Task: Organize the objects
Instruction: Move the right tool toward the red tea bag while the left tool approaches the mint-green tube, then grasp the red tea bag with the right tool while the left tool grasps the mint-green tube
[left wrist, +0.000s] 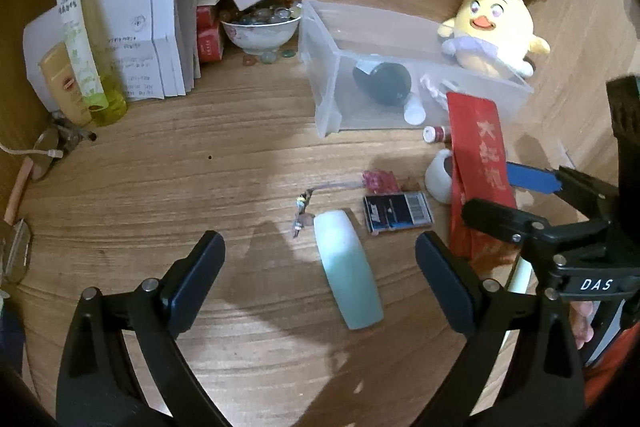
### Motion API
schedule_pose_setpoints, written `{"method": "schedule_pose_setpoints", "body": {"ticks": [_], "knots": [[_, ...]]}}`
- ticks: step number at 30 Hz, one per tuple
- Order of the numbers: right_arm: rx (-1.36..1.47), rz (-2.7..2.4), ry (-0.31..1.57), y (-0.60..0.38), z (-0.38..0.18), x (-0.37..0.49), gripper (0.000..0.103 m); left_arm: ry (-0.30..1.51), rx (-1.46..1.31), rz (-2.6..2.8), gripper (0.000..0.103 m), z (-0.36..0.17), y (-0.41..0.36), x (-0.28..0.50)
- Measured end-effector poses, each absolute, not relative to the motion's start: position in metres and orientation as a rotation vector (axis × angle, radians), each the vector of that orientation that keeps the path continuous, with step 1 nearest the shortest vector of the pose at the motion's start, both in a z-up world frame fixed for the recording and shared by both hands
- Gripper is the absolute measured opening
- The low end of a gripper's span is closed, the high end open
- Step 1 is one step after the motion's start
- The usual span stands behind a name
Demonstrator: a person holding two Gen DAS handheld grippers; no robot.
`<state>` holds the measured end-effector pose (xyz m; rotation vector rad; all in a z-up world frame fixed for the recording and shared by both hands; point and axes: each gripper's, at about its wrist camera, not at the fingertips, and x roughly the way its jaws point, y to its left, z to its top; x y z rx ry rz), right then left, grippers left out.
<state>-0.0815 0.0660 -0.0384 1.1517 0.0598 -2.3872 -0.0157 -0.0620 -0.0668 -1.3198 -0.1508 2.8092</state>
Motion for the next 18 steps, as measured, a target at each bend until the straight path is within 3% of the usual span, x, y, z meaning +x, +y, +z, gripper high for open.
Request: {"method": "schedule_pose_setpoints", "body": {"ticks": [4,11,15,18], "knots": [[1.173,-2.387,0.076,0.059,-0.043,-0.080,0.084,-0.111,-1.345,2.778,0.078,-0.072,-0.056,-0.015],[1.207,-2.374,0.089,0.054,-0.049,-0.082,0.083,-0.098,-1.377,2.746,0.062,-0.077,-0.054,-0.017],[1.206,-2.349,0.125,0.051,-0.050,-0.079,0.066,-0.070,-1.398,2.733,0.050,-0.080,-0.051,-0.019],[1.194,-2.354,0.150,0.051,-0.049,-0.075,0.065,-0.045,-1.380,2.721,0.036,-0.080,-0.048,-0.018]]}}
